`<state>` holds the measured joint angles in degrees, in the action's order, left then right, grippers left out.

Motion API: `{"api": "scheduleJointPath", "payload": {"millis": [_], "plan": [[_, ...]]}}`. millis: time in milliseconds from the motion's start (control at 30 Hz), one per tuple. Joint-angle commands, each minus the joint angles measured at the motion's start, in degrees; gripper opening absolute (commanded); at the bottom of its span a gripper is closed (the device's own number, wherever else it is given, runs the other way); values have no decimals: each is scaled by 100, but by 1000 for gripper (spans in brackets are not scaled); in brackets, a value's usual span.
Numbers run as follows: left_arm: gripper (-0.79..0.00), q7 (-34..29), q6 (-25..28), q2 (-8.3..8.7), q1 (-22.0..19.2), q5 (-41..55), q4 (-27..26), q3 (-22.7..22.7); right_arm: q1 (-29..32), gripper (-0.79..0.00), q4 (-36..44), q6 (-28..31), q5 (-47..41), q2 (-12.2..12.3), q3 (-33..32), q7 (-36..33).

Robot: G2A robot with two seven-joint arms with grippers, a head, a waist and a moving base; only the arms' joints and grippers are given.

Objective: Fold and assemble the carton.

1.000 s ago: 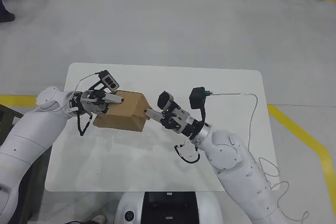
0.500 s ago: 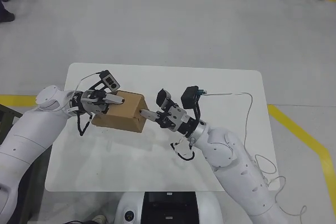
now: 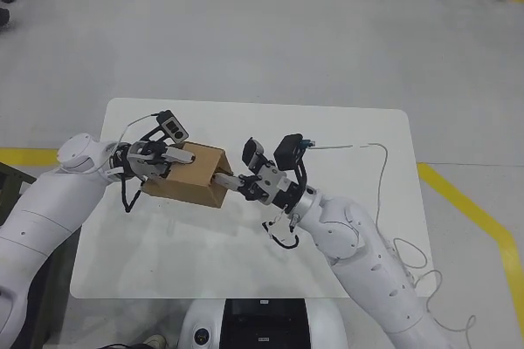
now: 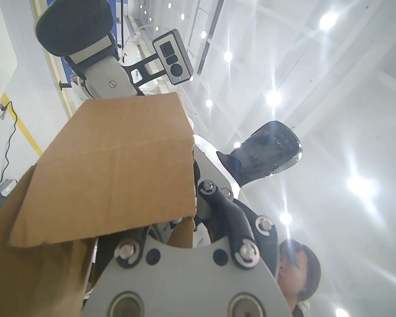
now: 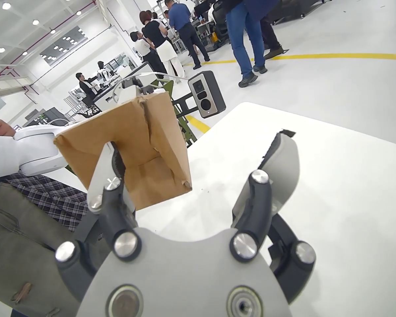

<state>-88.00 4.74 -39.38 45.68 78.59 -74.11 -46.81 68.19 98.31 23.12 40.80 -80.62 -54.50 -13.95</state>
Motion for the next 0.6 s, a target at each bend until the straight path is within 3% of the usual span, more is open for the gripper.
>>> {"api": "scheduleJointPath", "payload": {"millis": [0, 367, 567], "plan": [[-785, 0, 2, 0, 2, -1, -1, 10, -16, -80, -9, -13, 16, -3, 12, 11], [-785, 0, 49, 18, 0, -55, 58, 33, -36, -77, -29, -52, 2, -12, 61, 51], [-785, 0, 86, 35, -34, -71, 161, 24, 122, 0, 47, -87, 19, 40, -180, 99]]}}
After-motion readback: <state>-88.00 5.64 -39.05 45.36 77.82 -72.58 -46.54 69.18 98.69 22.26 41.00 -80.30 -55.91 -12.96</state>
